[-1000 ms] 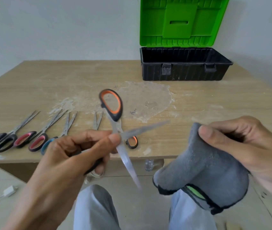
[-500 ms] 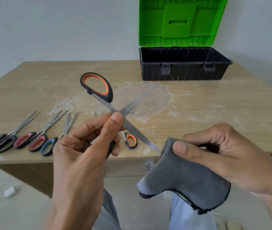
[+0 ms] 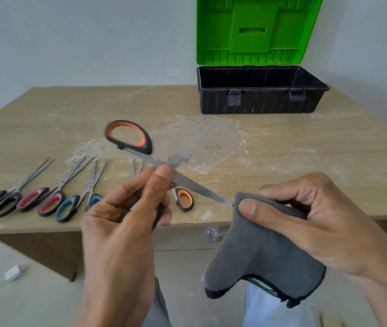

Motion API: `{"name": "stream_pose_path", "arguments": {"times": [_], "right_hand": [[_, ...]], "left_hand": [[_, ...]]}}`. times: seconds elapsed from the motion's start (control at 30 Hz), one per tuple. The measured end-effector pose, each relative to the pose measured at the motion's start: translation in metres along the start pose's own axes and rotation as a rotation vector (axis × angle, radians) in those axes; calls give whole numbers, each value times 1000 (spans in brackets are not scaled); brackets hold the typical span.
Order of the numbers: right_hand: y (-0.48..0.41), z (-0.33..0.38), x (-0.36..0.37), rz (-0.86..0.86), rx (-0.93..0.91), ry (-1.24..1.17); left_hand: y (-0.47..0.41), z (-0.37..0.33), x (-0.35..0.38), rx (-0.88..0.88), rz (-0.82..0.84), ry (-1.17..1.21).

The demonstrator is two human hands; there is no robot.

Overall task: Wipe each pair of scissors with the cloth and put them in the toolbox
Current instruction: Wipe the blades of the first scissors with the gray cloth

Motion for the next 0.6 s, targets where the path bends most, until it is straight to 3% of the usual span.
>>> {"name": "stream_pose_path", "arguments": {"times": [0.1,0.2,0.4,0.6], "right_hand": [[3,-5,-20,-70,40,4],[5,-7,-34,-148,91,-18],[3,-7,-36,-102,130,27],[4,-8,-35,-65,117,36]], "left_hand": [[-10,-6,-13,9,-48,-12],[-7,-2,-10,-5,62,-146],[6,-2,2,66,333,-366],[14,-7,8,64,410,-477]]}}
Point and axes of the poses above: each hand's wrist, its own y-axis away from the middle knuckle, its own x-axis out of the palm, z = x × y, the point moved 8 cm from there along -y, towards the middle knuckle, and after that the axes turned 10 degrees about -z, right-handed, at the moved point
